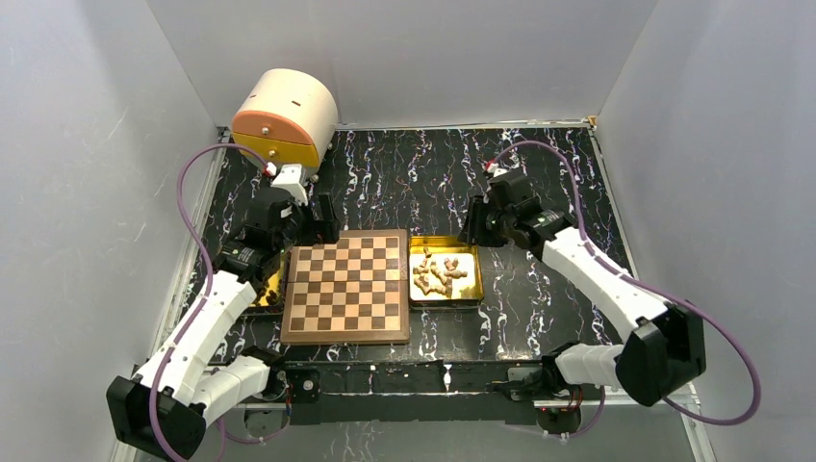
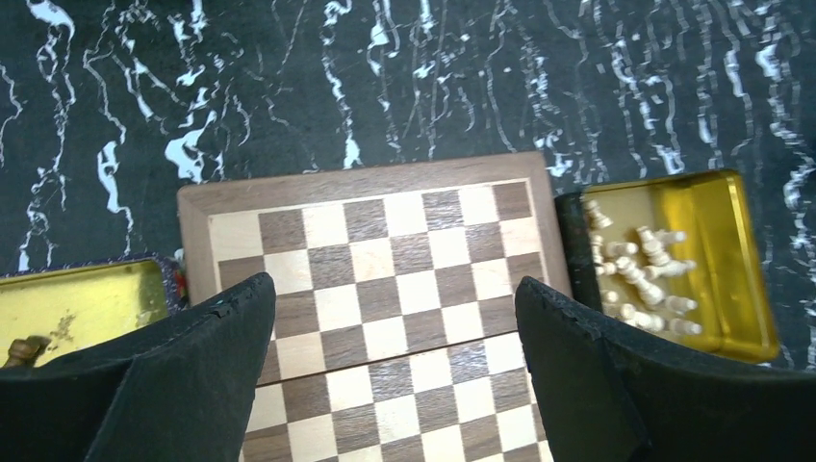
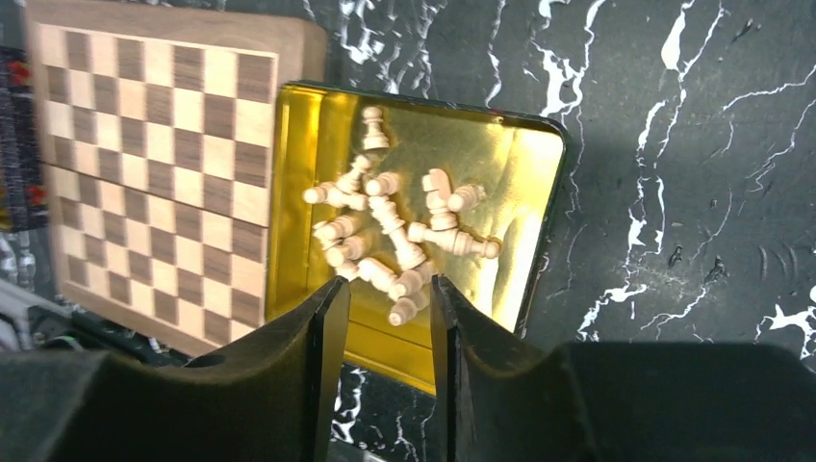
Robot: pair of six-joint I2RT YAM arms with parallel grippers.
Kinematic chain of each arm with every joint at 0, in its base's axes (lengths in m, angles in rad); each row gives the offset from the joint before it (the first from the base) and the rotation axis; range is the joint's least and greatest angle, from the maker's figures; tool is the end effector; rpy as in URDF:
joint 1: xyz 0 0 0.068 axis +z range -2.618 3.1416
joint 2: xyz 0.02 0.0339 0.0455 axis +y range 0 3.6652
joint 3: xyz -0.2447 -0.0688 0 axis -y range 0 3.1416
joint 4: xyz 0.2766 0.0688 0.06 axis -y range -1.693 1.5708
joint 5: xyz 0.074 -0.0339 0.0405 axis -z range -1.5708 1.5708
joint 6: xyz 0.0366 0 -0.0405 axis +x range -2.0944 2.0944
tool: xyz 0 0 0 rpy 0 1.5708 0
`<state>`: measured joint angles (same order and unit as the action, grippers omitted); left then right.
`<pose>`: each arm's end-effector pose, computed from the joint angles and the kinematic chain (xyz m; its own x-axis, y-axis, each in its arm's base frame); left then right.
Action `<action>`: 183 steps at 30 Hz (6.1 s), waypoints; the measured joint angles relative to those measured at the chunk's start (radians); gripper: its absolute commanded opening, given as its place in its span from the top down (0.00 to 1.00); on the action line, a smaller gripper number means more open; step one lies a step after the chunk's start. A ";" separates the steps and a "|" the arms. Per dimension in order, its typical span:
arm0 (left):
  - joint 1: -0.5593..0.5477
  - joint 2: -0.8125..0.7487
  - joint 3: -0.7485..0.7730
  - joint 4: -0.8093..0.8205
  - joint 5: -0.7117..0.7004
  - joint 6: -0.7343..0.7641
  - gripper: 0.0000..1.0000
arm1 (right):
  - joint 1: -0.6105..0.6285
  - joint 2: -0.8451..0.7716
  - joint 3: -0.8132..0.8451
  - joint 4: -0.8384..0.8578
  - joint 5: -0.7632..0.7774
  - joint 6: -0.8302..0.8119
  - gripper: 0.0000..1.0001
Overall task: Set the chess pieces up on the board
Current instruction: Pick up the chess piece from the storage box, then place the chess piece on the chessboard, then pick up the chess piece from the storage box.
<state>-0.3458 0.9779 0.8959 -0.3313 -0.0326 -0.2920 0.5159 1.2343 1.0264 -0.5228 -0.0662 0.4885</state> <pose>0.2498 -0.0887 0.3092 -0.4513 -0.1432 -0.8808 0.1888 0.9494 -0.2511 0.2637 0.1523 0.2723 -0.7638 0.1052 -0.6369 -0.2001 0.8995 0.3885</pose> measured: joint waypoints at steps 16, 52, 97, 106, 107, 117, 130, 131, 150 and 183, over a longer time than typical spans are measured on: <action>-0.002 -0.067 -0.084 0.006 -0.157 0.048 0.09 | 0.193 0.317 -0.007 0.060 0.313 -0.071 0.62; -0.011 -0.069 -0.084 0.001 -0.197 0.049 0.09 | 0.205 0.396 0.000 0.084 0.376 -0.051 0.84; -0.011 -0.112 -0.049 -0.105 -0.510 0.043 0.09 | 0.408 0.817 0.682 -0.161 0.316 -0.097 0.81; -0.012 -0.112 -0.049 -0.115 -0.515 0.038 0.09 | 0.408 0.854 0.712 -0.180 0.291 -0.098 0.75; -0.012 -0.112 -0.049 -0.115 -0.517 0.038 0.09 | 0.408 0.856 0.712 -0.182 0.290 -0.099 0.75; -0.012 -0.112 -0.049 -0.119 -0.523 0.038 0.09 | 0.408 0.856 0.712 -0.185 0.277 -0.099 0.66; -0.012 -0.112 -0.049 -0.119 -0.525 0.038 0.09 | 0.408 0.856 0.732 -0.186 0.269 -0.098 0.56; -0.012 -0.111 -0.049 -0.119 -0.525 0.038 0.09 | 0.408 0.855 0.732 -0.186 0.269 -0.098 0.56; -0.011 -0.108 -0.049 -0.118 -0.505 0.038 0.09 | 0.408 0.349 0.245 -0.096 0.389 -0.072 0.64; -0.012 -0.108 -0.049 -0.117 -0.480 0.038 0.09 | 0.303 0.535 0.122 0.111 0.331 -0.077 0.68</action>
<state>-0.3576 0.8696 0.8467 -0.4480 -0.5121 -0.2539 0.8192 1.7695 1.1481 -0.4114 0.2646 0.4114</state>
